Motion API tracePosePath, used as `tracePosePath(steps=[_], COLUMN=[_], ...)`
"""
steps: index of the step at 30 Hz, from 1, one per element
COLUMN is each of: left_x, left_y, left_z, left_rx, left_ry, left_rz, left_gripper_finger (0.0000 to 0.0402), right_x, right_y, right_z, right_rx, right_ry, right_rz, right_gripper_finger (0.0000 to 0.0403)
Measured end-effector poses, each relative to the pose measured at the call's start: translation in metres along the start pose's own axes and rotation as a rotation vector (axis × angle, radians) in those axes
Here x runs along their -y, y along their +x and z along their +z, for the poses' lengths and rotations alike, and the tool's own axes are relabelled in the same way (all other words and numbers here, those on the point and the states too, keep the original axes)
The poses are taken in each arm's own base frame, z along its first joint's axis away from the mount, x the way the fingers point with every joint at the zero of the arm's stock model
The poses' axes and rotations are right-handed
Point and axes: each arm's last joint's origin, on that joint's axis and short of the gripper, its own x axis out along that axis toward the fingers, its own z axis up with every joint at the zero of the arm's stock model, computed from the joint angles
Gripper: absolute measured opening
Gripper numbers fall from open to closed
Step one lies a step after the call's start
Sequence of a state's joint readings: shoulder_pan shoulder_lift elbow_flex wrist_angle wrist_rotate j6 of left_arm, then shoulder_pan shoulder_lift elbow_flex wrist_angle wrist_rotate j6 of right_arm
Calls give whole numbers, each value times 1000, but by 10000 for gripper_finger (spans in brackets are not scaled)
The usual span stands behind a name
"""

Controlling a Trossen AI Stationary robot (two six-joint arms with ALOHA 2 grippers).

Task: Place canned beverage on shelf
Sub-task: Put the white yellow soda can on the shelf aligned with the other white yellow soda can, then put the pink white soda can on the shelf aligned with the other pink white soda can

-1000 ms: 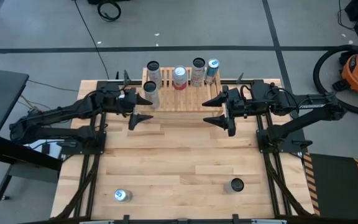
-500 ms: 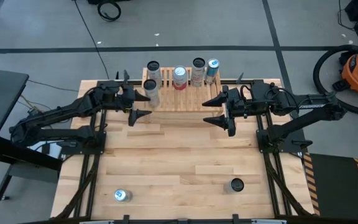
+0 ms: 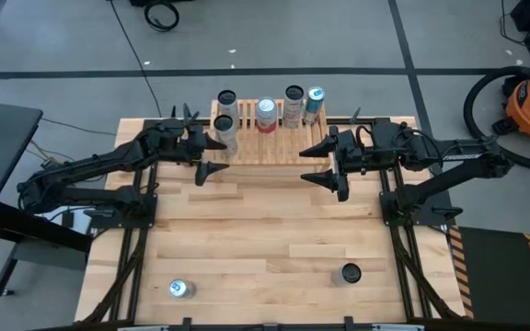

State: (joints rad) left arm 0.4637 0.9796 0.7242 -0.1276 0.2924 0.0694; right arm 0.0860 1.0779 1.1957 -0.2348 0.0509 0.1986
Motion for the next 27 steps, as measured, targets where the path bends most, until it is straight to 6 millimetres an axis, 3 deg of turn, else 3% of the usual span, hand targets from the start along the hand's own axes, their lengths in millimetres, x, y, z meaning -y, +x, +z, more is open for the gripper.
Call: tracePosePath(steps=[27], left_x=[-8], left_y=[-5], left_z=[-1], left_rx=[4], left_ry=[-22], left_rz=[4], left_gripper_finger=[313], right_x=[0], right_y=[0], right_z=[0], right_rx=[-2], right_ry=[7], right_rz=[0], right_gripper_finger=[311])
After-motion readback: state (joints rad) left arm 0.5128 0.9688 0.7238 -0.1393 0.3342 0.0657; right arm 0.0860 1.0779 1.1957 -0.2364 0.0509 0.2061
